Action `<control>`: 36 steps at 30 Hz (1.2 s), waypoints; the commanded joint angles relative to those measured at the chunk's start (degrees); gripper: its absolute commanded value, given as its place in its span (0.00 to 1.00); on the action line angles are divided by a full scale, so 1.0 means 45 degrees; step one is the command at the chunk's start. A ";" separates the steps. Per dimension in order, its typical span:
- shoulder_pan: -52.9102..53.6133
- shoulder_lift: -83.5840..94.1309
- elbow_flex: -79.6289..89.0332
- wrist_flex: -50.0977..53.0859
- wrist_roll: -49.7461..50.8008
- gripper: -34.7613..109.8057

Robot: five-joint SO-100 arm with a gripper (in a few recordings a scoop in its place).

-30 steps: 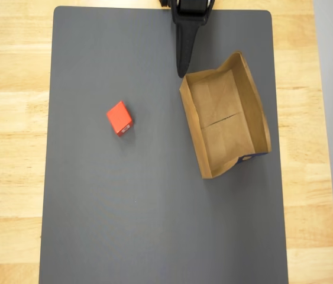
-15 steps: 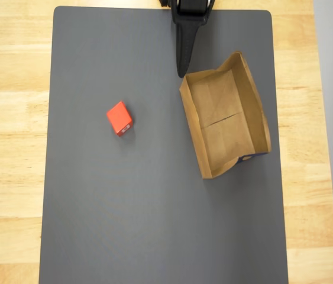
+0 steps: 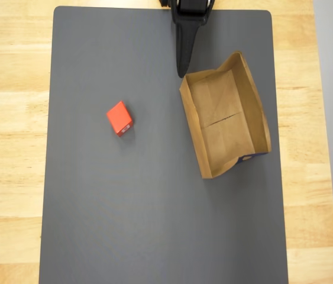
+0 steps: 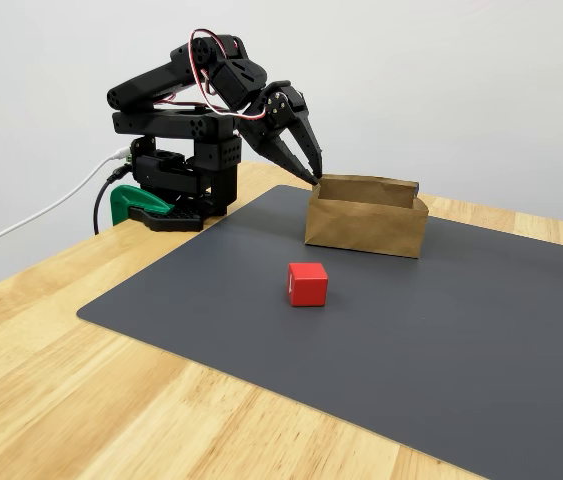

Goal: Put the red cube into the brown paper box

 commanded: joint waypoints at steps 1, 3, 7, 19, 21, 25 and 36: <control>0.0254 0.0020 0.0000 -0.0098 -0.0078 0.24; 0.0254 0.0020 0.0000 -0.0098 -0.0078 0.24; 0.0254 0.0020 0.0000 -0.0098 -0.0078 0.24; 0.0254 0.0020 0.0000 -0.0098 -0.0078 0.24; 0.0254 0.0020 0.0000 -0.0098 -0.0078 0.24; 0.0332 0.0020 0.0000 -0.0098 0.0020 0.24; 0.0801 -0.0605 -0.0352 -0.0234 -0.0176 0.34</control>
